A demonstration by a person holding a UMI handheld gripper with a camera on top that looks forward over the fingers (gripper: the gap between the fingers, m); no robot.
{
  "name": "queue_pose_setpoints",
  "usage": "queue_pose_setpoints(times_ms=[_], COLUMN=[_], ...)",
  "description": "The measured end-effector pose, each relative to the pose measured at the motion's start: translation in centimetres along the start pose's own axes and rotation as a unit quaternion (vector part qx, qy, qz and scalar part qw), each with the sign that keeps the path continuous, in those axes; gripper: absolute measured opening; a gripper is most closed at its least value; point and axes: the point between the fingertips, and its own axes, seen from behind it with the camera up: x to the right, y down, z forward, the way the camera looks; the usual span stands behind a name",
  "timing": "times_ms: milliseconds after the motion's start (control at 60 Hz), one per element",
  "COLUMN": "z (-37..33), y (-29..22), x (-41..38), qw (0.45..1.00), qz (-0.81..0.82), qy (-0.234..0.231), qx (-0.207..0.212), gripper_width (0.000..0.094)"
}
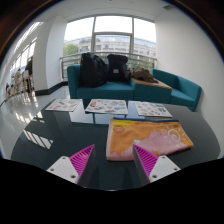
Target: Fold towel
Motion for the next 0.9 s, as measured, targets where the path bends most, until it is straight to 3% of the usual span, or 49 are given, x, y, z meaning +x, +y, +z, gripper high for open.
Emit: queue_pose_setpoints(times_ms=[167,283,383,467,550,683,783,900], z=[6.1,9.4,10.2,10.2,10.4,10.3,9.4,6.6], y=[-2.1,-1.6,-1.1,-1.0,-1.1,-1.2,-1.7,-5.6], x=[0.4,0.1,0.0,-0.5,0.2,0.1,0.0,2.8], qw=[1.0,0.999,0.998,0.996,0.996,0.997,0.997,0.999], qz=[-0.002,-0.003,-0.017,-0.052,-0.064,-0.053,-0.039,-0.01], qy=[0.008,0.002,0.0,-0.012,0.007,0.012,-0.011,-0.022], qx=[-0.014,-0.05,-0.061,-0.066,-0.068,-0.062,-0.064,-0.029], gripper_width=[0.0647,0.055,0.0381,0.0178,0.0027,0.0029,0.0029,0.0029])
